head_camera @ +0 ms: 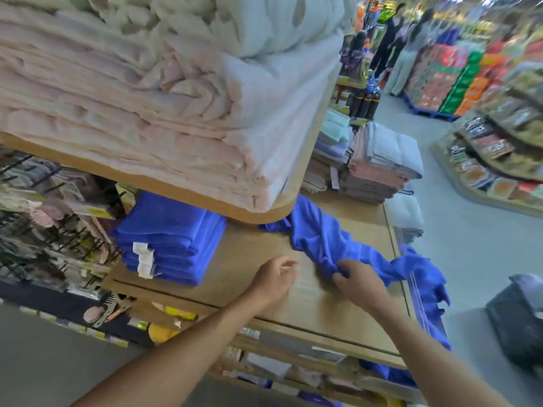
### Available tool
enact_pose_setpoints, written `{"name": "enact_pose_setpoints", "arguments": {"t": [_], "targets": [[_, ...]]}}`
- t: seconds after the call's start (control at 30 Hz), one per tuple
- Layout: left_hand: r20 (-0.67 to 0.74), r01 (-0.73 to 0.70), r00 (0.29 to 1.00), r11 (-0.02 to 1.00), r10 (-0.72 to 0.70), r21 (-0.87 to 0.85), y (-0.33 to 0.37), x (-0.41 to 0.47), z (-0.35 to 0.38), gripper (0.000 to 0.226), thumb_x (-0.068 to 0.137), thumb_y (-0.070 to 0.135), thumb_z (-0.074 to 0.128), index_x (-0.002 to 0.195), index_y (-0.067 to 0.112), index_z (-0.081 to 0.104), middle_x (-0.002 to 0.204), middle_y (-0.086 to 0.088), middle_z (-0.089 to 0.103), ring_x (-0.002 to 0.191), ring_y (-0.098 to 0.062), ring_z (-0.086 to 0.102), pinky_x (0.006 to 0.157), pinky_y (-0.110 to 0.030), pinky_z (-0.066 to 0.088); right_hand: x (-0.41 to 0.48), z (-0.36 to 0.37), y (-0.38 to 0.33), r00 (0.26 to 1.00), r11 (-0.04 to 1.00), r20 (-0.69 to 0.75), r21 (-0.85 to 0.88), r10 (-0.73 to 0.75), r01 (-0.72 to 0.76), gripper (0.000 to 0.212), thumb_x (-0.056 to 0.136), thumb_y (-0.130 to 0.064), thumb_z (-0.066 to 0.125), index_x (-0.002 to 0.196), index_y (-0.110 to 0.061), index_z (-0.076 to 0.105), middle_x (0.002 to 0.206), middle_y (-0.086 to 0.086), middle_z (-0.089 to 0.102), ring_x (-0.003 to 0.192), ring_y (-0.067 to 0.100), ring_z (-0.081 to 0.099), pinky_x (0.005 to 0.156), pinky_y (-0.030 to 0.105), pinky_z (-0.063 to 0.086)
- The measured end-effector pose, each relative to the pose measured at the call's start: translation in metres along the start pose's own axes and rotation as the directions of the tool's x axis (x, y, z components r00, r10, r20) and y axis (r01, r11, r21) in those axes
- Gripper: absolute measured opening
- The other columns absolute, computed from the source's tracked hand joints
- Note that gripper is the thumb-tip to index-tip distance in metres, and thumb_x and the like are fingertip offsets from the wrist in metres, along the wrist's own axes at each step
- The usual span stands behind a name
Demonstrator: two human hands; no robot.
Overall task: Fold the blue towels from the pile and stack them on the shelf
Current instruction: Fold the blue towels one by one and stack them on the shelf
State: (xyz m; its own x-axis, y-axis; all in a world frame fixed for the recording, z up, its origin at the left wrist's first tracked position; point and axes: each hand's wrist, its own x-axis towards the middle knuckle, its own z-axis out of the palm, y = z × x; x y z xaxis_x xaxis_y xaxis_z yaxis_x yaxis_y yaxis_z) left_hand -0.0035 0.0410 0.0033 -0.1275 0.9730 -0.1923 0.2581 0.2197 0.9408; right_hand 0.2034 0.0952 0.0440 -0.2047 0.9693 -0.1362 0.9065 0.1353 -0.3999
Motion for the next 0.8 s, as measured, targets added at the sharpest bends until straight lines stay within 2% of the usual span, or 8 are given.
{"name": "enact_pose_setpoints", "arguments": {"t": [0.13,0.3,0.37,0.47,0.53,0.67,0.73,0.8], "targets": [[0.125,0.278,0.959,0.752,-0.255,-0.598,0.021,0.019,0.004,0.021,0.104,0.032,0.053,0.105,0.015,0.066,0.105,-0.013,0.072,0.091,-0.023,0.072,0.084,-0.035,0.056,-0.039,-0.001,-0.016,0.870,0.959,0.417,0.209,-0.265,0.192,0.022,0.080,-0.014,0.058,0.065,-0.012,0.043,0.061,-0.006,0.034,0.063,0.011,0.034,0.062,0.035,0.031],[0.188,0.348,0.925,0.538,-0.330,-0.768,0.036,0.030,0.001,0.049,0.097,0.035,0.064,0.133,0.002,0.060,0.129,-0.020,0.066,0.123,-0.034,0.062,0.112,-0.050,0.044,-0.049,-0.005,-0.018,0.764,0.940,0.547,0.184,-0.342,0.289,0.027,0.086,-0.018,0.063,0.066,-0.013,0.047,0.060,-0.004,0.039,0.059,0.008,0.036,0.061,0.030,0.034],[0.234,0.380,0.915,0.502,-0.329,-0.777,0.042,0.031,-0.002,0.045,0.092,0.034,0.068,0.125,0.002,0.064,0.123,-0.020,0.068,0.114,-0.034,0.066,0.105,-0.047,0.050,-0.045,-0.011,-0.019,0.812,0.934,0.509,0.336,-0.288,0.121,0.036,0.095,-0.028,0.067,0.061,-0.019,0.060,0.052,-0.009,0.050,0.051,0.004,0.042,0.055,0.023,0.036],[0.292,0.400,0.915,0.530,-0.278,-0.748,0.048,0.029,-0.006,0.027,0.073,0.027,0.079,0.093,0.009,0.076,0.105,-0.016,0.069,0.098,-0.030,0.067,0.090,-0.037,0.055,-0.028,-0.014,-0.011,0.999,0.765,0.039,0.643,0.002,-0.026,0.039,0.102,-0.027,0.063,0.067,-0.013,0.071,0.062,0.003,0.066,0.059,0.014,0.054,0.062,0.033,0.040],[0.275,0.368,0.928,0.512,-0.250,-0.776,0.052,0.030,-0.008,0.029,0.074,0.028,0.078,0.095,0.009,0.071,0.099,-0.013,0.068,0.093,-0.028,0.068,0.092,-0.038,0.055,-0.017,-0.017,-0.003,0.974,0.705,-0.105,0.706,0.201,-0.069,0.024,0.101,-0.022,0.062,0.081,-0.013,0.072,0.087,0.013,0.073,0.074,0.020,0.061,0.068,0.034,0.044],[0.310,0.309,0.949,0.378,-0.059,-0.873,0.071,0.025,-0.014,0.026,0.089,0.036,0.055,0.093,0.012,0.066,0.094,-0.004,0.067,0.084,-0.026,0.068,0.083,-0.035,0.055,-0.009,-0.014,0.011,0.919,0.361,0.308,0.851,0.246,-0.382,0.026,0.100,-0.037,0.060,0.113,-0.015,0.068,0.114,0.009,0.074,0.084,0.021,0.074,0.071,0.034,0.053],[0.394,0.337,0.909,0.312,0.138,-0.888,0.079,0.016,-0.013,0.032,0.091,0.034,0.039,0.078,0.016,0.063,0.092,0.002,0.051,0.094,-0.020,0.048,0.093,-0.022,0.033,-0.010,-0.013,0.009,0.842,0.304,0.494,0.785,0.217,-0.539,0.047,0.095,-0.055,0.057,0.116,-0.015,0.069,0.097,0.004,0.077,0.071,0.021,0.071,0.063,0.032,0.050],[0.442,0.358,0.886,0.398,0.140,-0.844,0.081,0.012,-0.014,0.024,0.084,0.036,0.060,0.077,0.016,0.071,0.095,-0.001,0.057,0.097,-0.016,0.052,0.096,-0.020,0.034,-0.010,-0.012,0.005,0.797,0.250,0.595,0.760,0.104,-0.600,0.061,0.089,-0.068,0.054,0.109,-0.014,0.073,0.077,0.003,0.068,0.058,0.018,0.057,0.053,0.029,0.039]]}}
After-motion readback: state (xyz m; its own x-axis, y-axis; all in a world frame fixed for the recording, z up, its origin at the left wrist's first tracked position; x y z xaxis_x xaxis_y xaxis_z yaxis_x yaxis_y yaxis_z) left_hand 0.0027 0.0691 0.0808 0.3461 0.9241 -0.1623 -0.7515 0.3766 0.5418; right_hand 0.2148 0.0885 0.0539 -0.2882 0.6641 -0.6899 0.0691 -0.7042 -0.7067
